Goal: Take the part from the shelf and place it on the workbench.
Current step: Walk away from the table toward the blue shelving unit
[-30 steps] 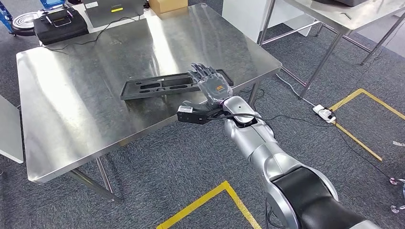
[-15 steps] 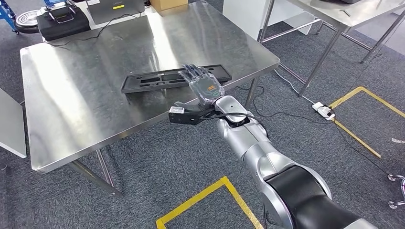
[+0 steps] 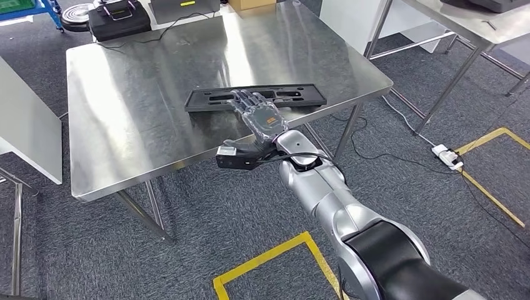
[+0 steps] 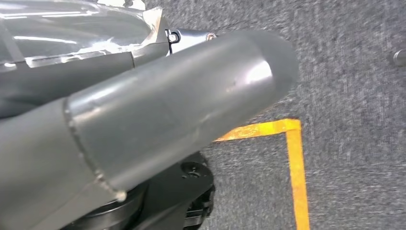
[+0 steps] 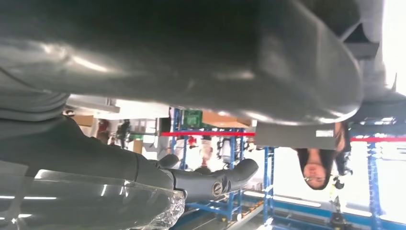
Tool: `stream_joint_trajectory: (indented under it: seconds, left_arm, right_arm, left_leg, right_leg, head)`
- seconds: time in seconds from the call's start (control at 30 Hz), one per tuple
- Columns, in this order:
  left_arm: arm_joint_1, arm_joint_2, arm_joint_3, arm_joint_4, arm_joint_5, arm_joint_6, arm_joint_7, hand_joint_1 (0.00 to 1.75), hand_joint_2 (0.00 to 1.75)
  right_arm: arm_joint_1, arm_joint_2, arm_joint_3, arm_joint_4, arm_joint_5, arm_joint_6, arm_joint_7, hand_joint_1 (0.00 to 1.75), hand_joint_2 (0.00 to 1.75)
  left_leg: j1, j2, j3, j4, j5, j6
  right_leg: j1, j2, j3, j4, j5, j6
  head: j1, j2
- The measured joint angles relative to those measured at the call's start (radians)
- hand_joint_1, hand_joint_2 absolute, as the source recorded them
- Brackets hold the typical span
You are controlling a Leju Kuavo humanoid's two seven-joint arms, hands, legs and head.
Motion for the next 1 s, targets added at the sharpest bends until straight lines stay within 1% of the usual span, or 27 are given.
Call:
stream_joint_trajectory:
  seconds: [0.03, 0.07, 0.1, 0.13, 0.17, 0.2, 0.23, 0.27, 0.3, 0.33, 0.4, 0.43, 0.47, 0.53, 0.57, 0.6, 0.63, 0.7, 0.73, 0.77, 0.8, 0.83, 0.87, 0.9, 0.93, 0.97, 1.0]
  left_arm:
    - [0.003, 0.001, 0.000, 0.000, 0.001, 0.000, 0.000, 0.00, 0.00]
    - [0.005, 0.001, 0.001, 0.000, 0.002, 0.001, -0.001, 0.00, 0.00]
    - [0.007, 0.001, 0.001, 0.000, 0.004, 0.001, -0.002, 0.00, 0.00]
    - [0.007, 0.002, 0.001, 0.000, 0.005, 0.001, -0.004, 0.00, 0.00]
    - [0.007, 0.002, 0.001, 0.000, 0.006, 0.001, -0.005, 0.00, 0.00]
    - [0.007, 0.002, 0.002, 0.000, 0.006, 0.001, -0.006, 0.00, 0.00]
    - [0.008, 0.002, 0.002, 0.000, 0.007, 0.001, -0.007, 0.00, 0.00]
    - [0.009, 0.002, 0.002, 0.000, 0.007, 0.001, -0.008, 0.00, 0.00]
    - [0.011, 0.002, 0.003, 0.000, 0.007, 0.001, -0.008, 0.00, 0.00]
    - [0.012, 0.003, 0.005, 0.000, 0.008, 0.001, -0.009, 0.00, 0.00]
    - [0.012, 0.005, 0.009, 0.000, 0.009, 0.000, -0.011, 0.00, 0.00]
    - [0.011, 0.006, 0.012, 0.000, 0.009, 0.000, -0.012, 0.00, 0.00]
    - [0.011, 0.006, 0.014, 0.000, 0.010, 0.000, -0.013, 0.00, 0.00]
    - [0.013, 0.007, 0.017, 0.000, 0.010, 0.000, -0.015, 0.00, 0.00]
    - [0.015, 0.007, 0.018, 0.000, 0.010, 0.000, -0.015, 0.00, 0.00]
    - [0.017, 0.008, 0.019, 0.000, 0.011, 0.000, -0.016, 0.00, 0.00]
    - [0.017, 0.008, 0.020, 0.000, 0.011, 0.000, -0.017, 0.00, 0.00]
    - [0.015, 0.007, 0.021, 0.000, 0.011, 0.000, -0.017, 0.00, 0.00]
    - [0.015, 0.006, 0.021, 0.000, 0.011, 0.000, -0.017, 0.00, 0.00]
    - [0.016, 0.005, 0.021, 0.000, 0.011, 0.000, -0.017, 0.00, 0.00]
    - [0.018, 0.004, 0.022, 0.000, 0.011, 0.000, -0.017, 0.00, 0.00]
    - [0.019, 0.003, 0.023, 0.000, 0.011, 0.000, -0.017, 0.00, 0.00]
    - [0.020, 0.002, 0.023, 0.000, 0.012, 0.000, -0.017, 0.00, 0.00]
    - [0.020, 0.001, 0.024, 0.000, 0.012, 0.001, -0.017, 0.00, 0.00]
    - [0.020, 0.000, 0.025, 0.000, 0.013, 0.001, -0.017, 0.00, 0.00]
    - [0.020, 0.000, 0.025, 0.000, 0.014, 0.001, -0.017, 0.00, 0.00]
    - [0.021, -0.001, 0.025, 0.000, 0.014, 0.001, -0.017, 0.00, 0.00]
  right_arm:
    - [0.000, 0.003, 0.000, 0.000, 0.002, 0.000, 0.001, 0.00, 0.00]
    - [-0.001, 0.008, 0.000, 0.000, 0.004, 0.000, 0.002, 0.00, 0.00]
    - [-0.002, 0.012, 0.000, 0.000, 0.006, 0.000, 0.002, 0.00, 0.00]
    - [-0.003, 0.016, 0.000, 0.000, 0.009, 0.000, 0.003, 0.00, 0.00]
    - [-0.004, 0.018, 0.000, 0.000, 0.011, 0.000, 0.004, 0.00, 0.00]
    - [-0.004, 0.020, 0.000, 0.000, 0.014, 0.000, 0.004, 0.00, 0.00]
    - [-0.004, 0.021, 0.000, 0.000, 0.018, 0.000, 0.005, 0.00, 0.00]
    - [-0.003, 0.023, 0.000, 0.000, 0.020, 0.001, 0.006, 0.00, 0.00]
    - [-0.003, 0.025, 0.000, 0.000, 0.023, 0.001, 0.006, 0.00, 0.00]
    - [-0.003, 0.028, 0.000, 0.000, 0.025, 0.003, 0.006, 0.00, 0.00]
    - [-0.005, 0.034, 0.000, -0.001, 0.028, 0.005, 0.004, 0.00, 0.00]
    - [-0.005, 0.036, 0.000, -0.002, 0.030, 0.005, 0.003, 0.00, 0.00]
    - [-0.005, 0.037, 0.001, -0.003, 0.033, 0.005, 0.001, 0.00, 0.00]
    - [-0.004, 0.043, 0.003, -0.004, 0.037, 0.005, -0.003, 0.00, 0.00]
    - [-0.004, 0.046, 0.004, -0.005, 0.039, 0.004, -0.004, 0.00, 0.00]
    - [-0.003, 0.049, 0.005, -0.007, 0.040, 0.004, -0.006, 0.00, 0.00]
    - [-0.002, 0.049, 0.006, -0.009, 0.040, 0.004, -0.007, 0.00, 0.00]
    - [0.006, 0.046, 0.007, -0.011, 0.040, 0.004, -0.012, 0.00, 0.00]
    - [0.015, 0.043, 0.007, -0.012, 0.041, 0.004, -0.015, 0.00, 0.00]
    - [0.027, 0.040, 0.007, -0.015, 0.041, 0.004, -0.018, 0.00, 0.00]
    - [0.038, 0.038, 0.007, -0.020, 0.041, 0.004, -0.022, 0.00, 0.00]
    - [0.049, 0.037, 0.009, -0.029, 0.042, 0.004, -0.026, 0.00, 0.00]
    - [0.058, 0.036, 0.011, -0.041, 0.043, 0.004, -0.030, 0.00, 0.00]
    - [0.065, 0.036, 0.014, -0.052, 0.045, 0.004, -0.034, 0.00, 0.00]
    - [0.073, 0.035, 0.017, -0.064, 0.046, 0.004, -0.037, 0.00, 0.00]
    - [0.080, 0.036, 0.020, -0.075, 0.047, 0.004, -0.039, 0.00, 0.00]
    - [0.089, 0.036, 0.023, -0.085, 0.048, 0.004, -0.040, 0.00, 0.00]
  left_leg:
    - [0.002, -0.006, -0.004, -0.001, 0.003, -0.006]
    - [0.003, 0.002, -0.008, 0.003, -0.001, -0.012]
    - [0.002, 0.024, -0.018, 0.022, -0.015, -0.017]
    - [0.001, 0.051, -0.036, 0.061, -0.042, -0.022]
    - [0.001, 0.079, -0.063, 0.122, -0.077, -0.026]
    - [0.002, 0.094, -0.094, 0.192, -0.112, -0.030]
    - [0.004, 0.100, -0.121, 0.252, -0.136, -0.033]
    - [0.005, 0.103, -0.134, 0.284, -0.144, -0.036]
    - [0.006, 0.106, -0.125, 0.275, -0.132, -0.037]
    - [0.007, 0.113, -0.096, 0.229, -0.106, -0.037]
    - [0.004, 0.151, -0.013, 0.088, -0.051, -0.032]
    - [0.000, 0.167, 0.013, 0.038, -0.037, -0.027]
    - [-0.004, 0.175, 0.025, 0.011, -0.032, -0.022]
    - [-0.008, 0.157, 0.020, 0.004, -0.030, -0.009]
    - [-0.008, 0.146, 0.019, 0.000, -0.025, -0.002]
    - [-0.006, 0.136, 0.020, -0.004, -0.020, 0.006]
    - [-0.003, 0.126, 0.020, -0.008, -0.015, 0.014]
    - [-0.001, 0.101, 0.018, -0.011, -0.009, 0.023]
    - [-0.001, 0.086, 0.016, -0.010, -0.007, 0.025]
    - [-0.001, 0.070, 0.015, -0.010, -0.006, 0.026]
    - [-0.001, 0.054, 0.014, -0.010, -0.005, 0.026]
    - [-0.001, 0.039, 0.014, -0.009, -0.004, 0.026]
    - [-0.001, 0.025, 0.014, -0.008, -0.003, 0.024]
    - [-0.003, 0.013, 0.012, -0.006, -0.003, 0.021]
    - [-0.004, 0.001, 0.009, -0.004, -0.001, 0.016]
    - [-0.004, -0.009, 0.005, -0.003, 0.001, 0.011]
    - [-0.003, -0.018, 0.001, -0.003, 0.003, 0.004]
  right_leg:
    - [-0.002, -0.010, -0.001, -0.001, 0.003, -0.006]
    - [-0.003, -0.021, -0.002, -0.003, 0.007, -0.011]
    - [-0.006, -0.032, -0.002, -0.006, 0.010, -0.018]
    - [-0.008, -0.045, -0.002, -0.008, 0.012, -0.024]
    - [-0.006, -0.058, -0.003, -0.008, 0.013, -0.028]
    - [-0.004, -0.072, -0.004, -0.008, 0.013, -0.032]
    - [-0.003, -0.086, -0.006, -0.008, 0.013, -0.032]
    - [-0.002, -0.101, -0.008, -0.008, 0.013, -0.032]
    - [-0.002, -0.114, -0.009, -0.008, 0.013, -0.032]
    - [-0.002, -0.127, -0.009, -0.008, 0.013, -0.032]
    - [0.003, -0.150, -0.008, -0.006, 0.012, -0.030]
    - [0.007, -0.160, -0.008, -0.005, 0.012, -0.028]
    - [0.012, -0.170, -0.009, -0.005, 0.011, -0.025]
    - [0.016, -0.192, -0.008, -0.006, 0.011, -0.018]
    - [0.014, -0.190, -0.010, -0.003, 0.007, -0.013]
    - [0.011, -0.174, -0.017, 0.011, -0.003, -0.010]
    - [0.009, -0.147, -0.033, 0.046, -0.022, -0.010]
    - [0.005, -0.089, -0.090, 0.172, -0.078, -0.015]
    - [0.005, -0.076, -0.120, 0.240, -0.101, -0.015]
    - [0.005, -0.071, -0.139, 0.280, -0.111, -0.012]
    - [0.005, -0.067, -0.141, 0.284, -0.106, -0.007]
    - [0.004, -0.063, -0.122, 0.245, -0.087, 0.000]
    - [0.002, -0.052, -0.088, 0.174, -0.058, 0.007]
    - [-0.001, -0.032, -0.052, 0.101, -0.034, 0.010]
    - [-0.003, -0.017, -0.024, 0.043, -0.016, 0.009]
    - [-0.004, -0.006, -0.007, 0.010, -0.007, 0.006]
    - [-0.002, -0.005, -0.002, 0.001, -0.006, 0.000]
  head:
    - [0.000, 0.000]
    - [0.000, 0.000]
    - [-0.002, 0.000]
    - [-0.004, 0.000]
    - [-0.005, 0.000]
    - [-0.006, 0.000]
    - [-0.006, 0.000]
    - [-0.006, 0.000]
    - [-0.006, 0.000]
    - [-0.007, 0.000]
    - [-0.007, 0.000]
    - [-0.005, 0.000]
    - [-0.004, 0.000]
    - [0.000, 0.000]
    - [0.000, 0.000]
    - [0.000, 0.000]
    - [0.000, 0.000]
    - [0.000, 0.000]
    - [0.000, 0.000]
    - [0.000, 0.000]
    - [0.000, 0.000]
    - [0.000, 0.000]
    - [0.000, 0.000]
    - [0.000, 0.000]
    - [0.000, 0.000]
    - [0.000, 0.000]
    - [0.000, 0.000]
